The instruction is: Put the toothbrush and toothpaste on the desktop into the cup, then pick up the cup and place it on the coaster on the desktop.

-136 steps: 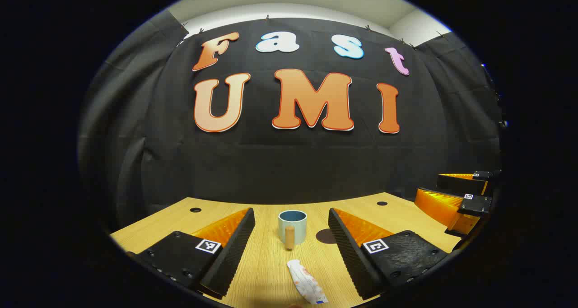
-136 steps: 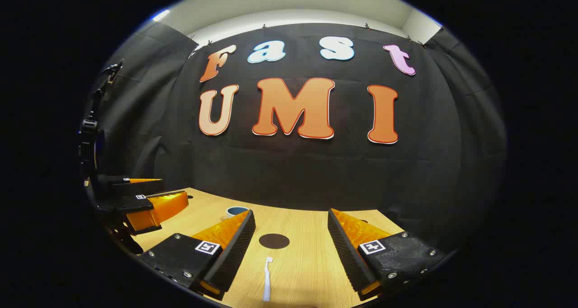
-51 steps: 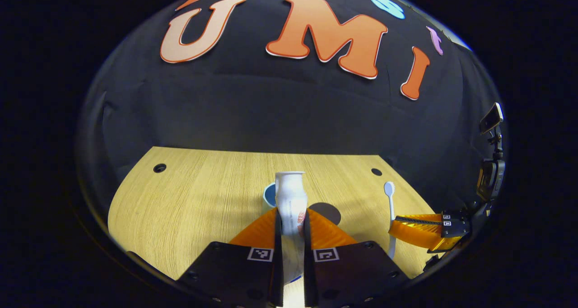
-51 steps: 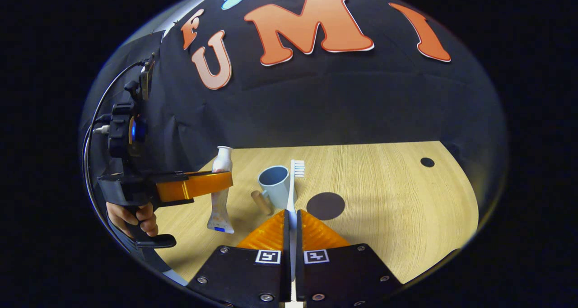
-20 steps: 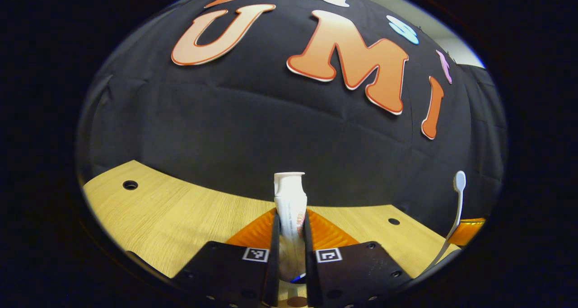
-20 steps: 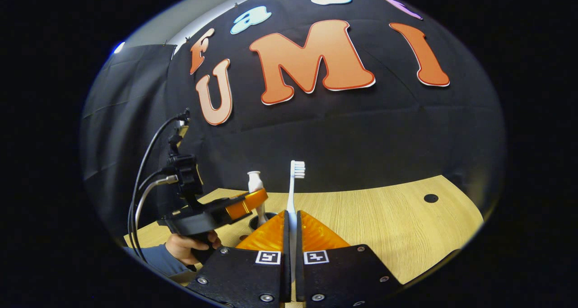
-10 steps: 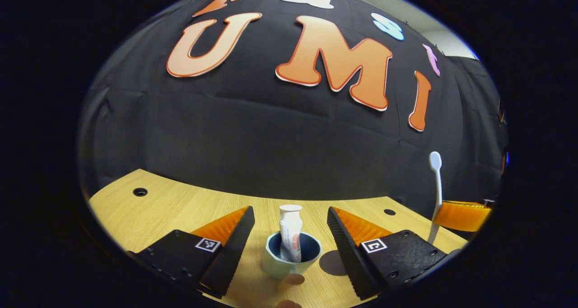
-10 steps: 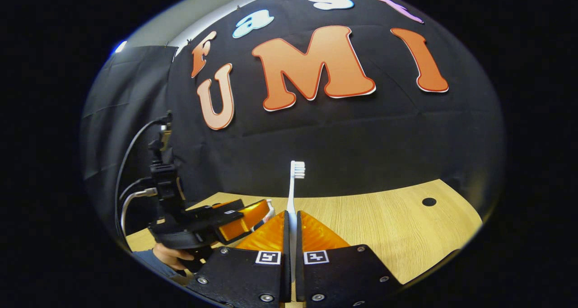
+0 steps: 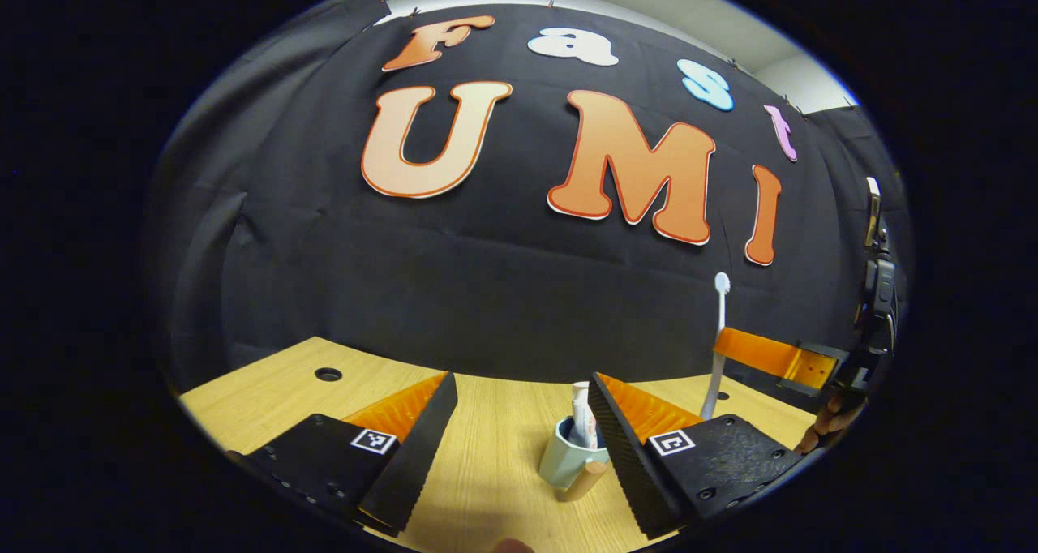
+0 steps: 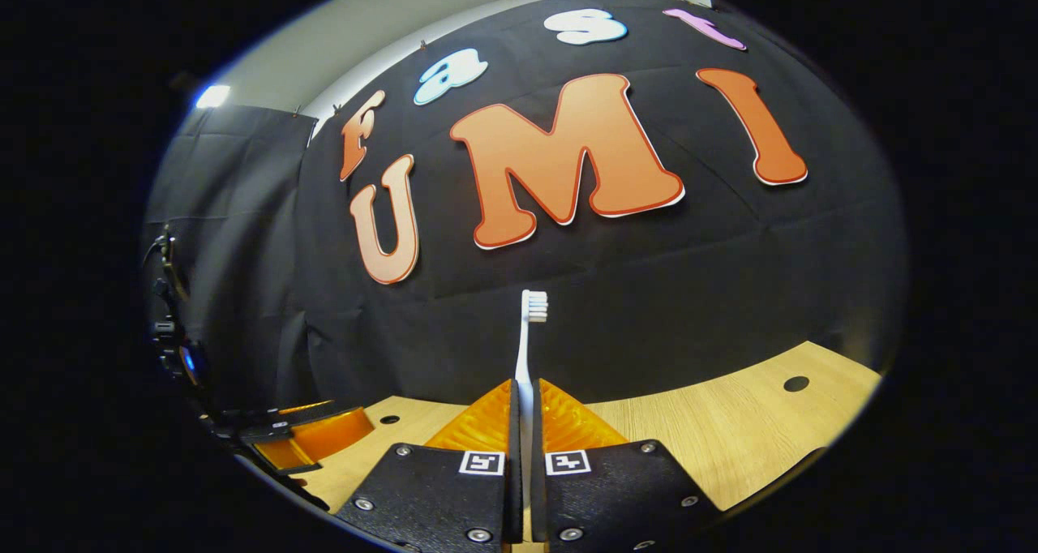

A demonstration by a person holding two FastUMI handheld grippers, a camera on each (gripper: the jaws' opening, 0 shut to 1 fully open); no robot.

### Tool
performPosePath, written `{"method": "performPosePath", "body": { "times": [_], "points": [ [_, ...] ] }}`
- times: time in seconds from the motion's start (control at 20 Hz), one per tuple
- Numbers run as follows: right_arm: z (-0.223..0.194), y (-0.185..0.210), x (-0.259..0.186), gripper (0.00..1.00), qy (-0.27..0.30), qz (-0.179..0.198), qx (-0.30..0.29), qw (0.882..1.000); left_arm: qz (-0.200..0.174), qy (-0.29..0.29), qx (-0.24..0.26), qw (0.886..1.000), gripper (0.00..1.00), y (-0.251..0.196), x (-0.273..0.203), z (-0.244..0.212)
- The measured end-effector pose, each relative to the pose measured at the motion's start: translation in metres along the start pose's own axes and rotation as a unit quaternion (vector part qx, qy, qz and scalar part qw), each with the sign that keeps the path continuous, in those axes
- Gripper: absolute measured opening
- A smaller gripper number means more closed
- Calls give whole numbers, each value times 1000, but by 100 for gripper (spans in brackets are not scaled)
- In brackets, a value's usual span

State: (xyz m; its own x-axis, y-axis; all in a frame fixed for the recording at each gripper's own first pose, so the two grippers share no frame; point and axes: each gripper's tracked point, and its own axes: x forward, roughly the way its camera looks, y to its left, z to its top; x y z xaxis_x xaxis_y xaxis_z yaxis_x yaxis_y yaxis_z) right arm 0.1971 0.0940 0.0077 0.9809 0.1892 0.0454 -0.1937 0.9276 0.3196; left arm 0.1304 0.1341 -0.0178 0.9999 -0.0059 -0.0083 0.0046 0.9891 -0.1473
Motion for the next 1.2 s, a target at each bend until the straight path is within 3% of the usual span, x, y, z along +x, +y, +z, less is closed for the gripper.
{"method": "performPosePath", "body": {
  "times": [0.4,0.95,1.05,1.1,1.15,1.2],
  "points": [
    [-16,-3,45,4,-45,9,51,998,16,0,19,1000,97,24,-33,-4],
    [-56,-1,80,4,-54,14,29,998,16,36,36,999,97,20,-27,-43],
    [-61,5,71,7,-37,25,17,999,15,44,37,998,97,16,-27,-47],
    [-61,8,67,28,-27,33,12,999,15,45,37,998,97,14,-27,-47],
    [-60,9,63,27,-18,38,5,999,14,45,37,998,97,12,-27,-46],
    [-58,10,57,37,-9,42,-3,999,12,44,35,998,97,9,-26,-46]
  ]
}}
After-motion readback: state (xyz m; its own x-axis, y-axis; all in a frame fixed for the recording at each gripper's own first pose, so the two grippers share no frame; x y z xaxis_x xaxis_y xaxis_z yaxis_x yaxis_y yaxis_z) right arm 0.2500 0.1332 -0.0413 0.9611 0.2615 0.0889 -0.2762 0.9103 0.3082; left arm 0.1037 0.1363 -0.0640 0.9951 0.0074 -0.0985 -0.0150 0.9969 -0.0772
